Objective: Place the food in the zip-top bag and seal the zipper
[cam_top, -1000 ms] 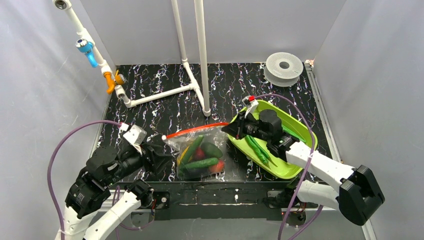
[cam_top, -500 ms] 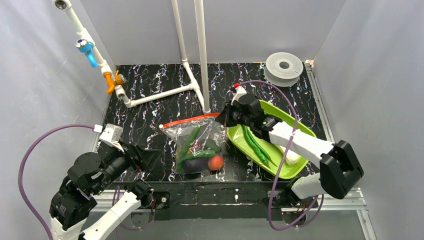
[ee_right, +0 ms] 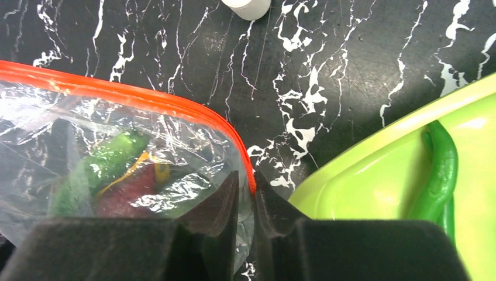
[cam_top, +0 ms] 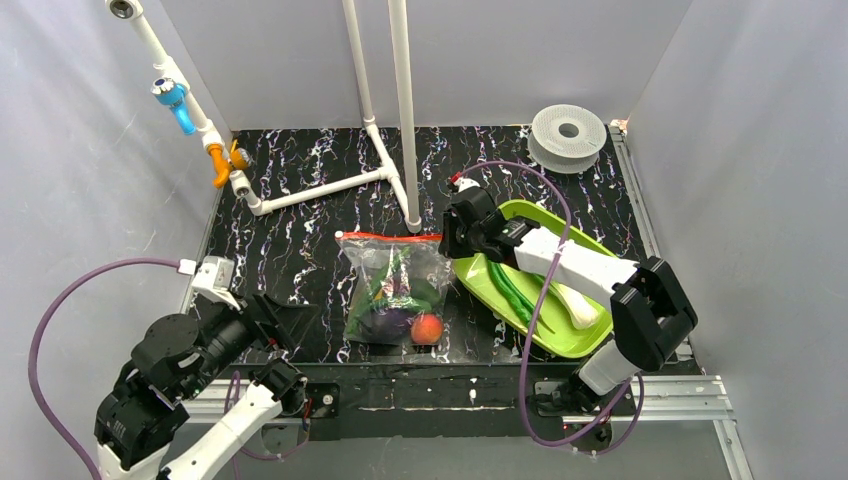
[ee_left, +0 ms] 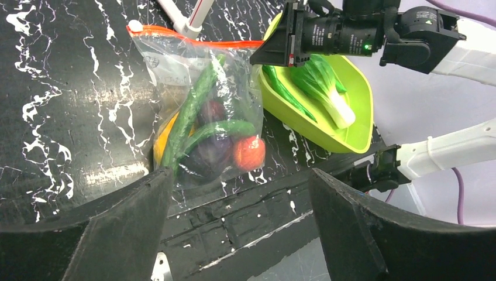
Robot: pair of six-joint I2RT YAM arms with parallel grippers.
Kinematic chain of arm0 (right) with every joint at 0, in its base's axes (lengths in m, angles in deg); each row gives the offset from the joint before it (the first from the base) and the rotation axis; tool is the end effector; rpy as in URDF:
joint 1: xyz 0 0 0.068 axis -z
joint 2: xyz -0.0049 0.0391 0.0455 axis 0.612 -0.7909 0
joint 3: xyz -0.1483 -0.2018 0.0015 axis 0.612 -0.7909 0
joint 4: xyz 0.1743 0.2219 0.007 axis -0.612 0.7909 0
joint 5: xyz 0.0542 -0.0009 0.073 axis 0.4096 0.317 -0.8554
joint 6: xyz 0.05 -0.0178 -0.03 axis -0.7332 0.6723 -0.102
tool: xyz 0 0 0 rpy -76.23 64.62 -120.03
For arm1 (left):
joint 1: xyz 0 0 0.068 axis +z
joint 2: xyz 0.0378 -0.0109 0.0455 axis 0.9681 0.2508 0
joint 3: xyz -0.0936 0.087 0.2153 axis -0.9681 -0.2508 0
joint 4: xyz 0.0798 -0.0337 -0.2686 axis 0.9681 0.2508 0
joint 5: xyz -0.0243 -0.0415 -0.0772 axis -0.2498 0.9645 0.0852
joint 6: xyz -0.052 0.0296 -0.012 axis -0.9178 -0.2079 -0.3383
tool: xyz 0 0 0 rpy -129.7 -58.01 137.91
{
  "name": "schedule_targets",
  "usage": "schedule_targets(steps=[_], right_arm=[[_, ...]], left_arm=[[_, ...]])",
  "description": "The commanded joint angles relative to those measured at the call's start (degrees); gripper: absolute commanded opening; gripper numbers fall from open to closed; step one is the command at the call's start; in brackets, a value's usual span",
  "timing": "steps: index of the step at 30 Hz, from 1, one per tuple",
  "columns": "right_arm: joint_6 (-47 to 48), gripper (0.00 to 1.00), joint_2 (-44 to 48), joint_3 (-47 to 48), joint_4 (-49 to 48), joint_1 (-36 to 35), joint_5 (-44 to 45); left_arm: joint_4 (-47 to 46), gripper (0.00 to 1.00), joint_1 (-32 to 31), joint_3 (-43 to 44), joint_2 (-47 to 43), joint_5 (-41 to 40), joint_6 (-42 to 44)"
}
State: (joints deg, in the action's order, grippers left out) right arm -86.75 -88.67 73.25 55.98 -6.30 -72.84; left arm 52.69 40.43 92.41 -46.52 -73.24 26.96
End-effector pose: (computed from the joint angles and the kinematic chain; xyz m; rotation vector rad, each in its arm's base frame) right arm 0.2712 0.2558 0.2112 -0.2039 2.3260 0.5686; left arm 0.0380 -0.0237 0.4026 0.0033 1.7919 -0.8120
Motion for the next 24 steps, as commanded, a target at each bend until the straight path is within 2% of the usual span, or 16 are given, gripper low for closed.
schedule_targets(steps=[1,10,17,20,24], right_arm=[[3.95,0.25,1.27,4.44,3.67,-0.4,3.04],[9.29,0.69,6.13,5.8,9.22,-0.43,7.1],[13.09,0.87,16.92,2.39,10.1,-0.39,7.32],[13.99,0.98,23.04,1.2,11.88,-0.36,9.0],[15.82,0.98,33.74,-0.31,14.57,-0.35,10.57]], left_arm=[[-1.29,0.85,0.07,0.54,-1.44,-0.02,0.1],[-1.48,0.9,0.07,0.73,-0.68,0.66,-0.23],[-2.79,0.93,0.07,2.47,-1.18,0.26,0.53],[-5.02,0.96,0.07,2.75,-2.41,-0.74,1.24],[-8.72,0.98,0.07,3.48,-4.0,-3.15,2.13]])
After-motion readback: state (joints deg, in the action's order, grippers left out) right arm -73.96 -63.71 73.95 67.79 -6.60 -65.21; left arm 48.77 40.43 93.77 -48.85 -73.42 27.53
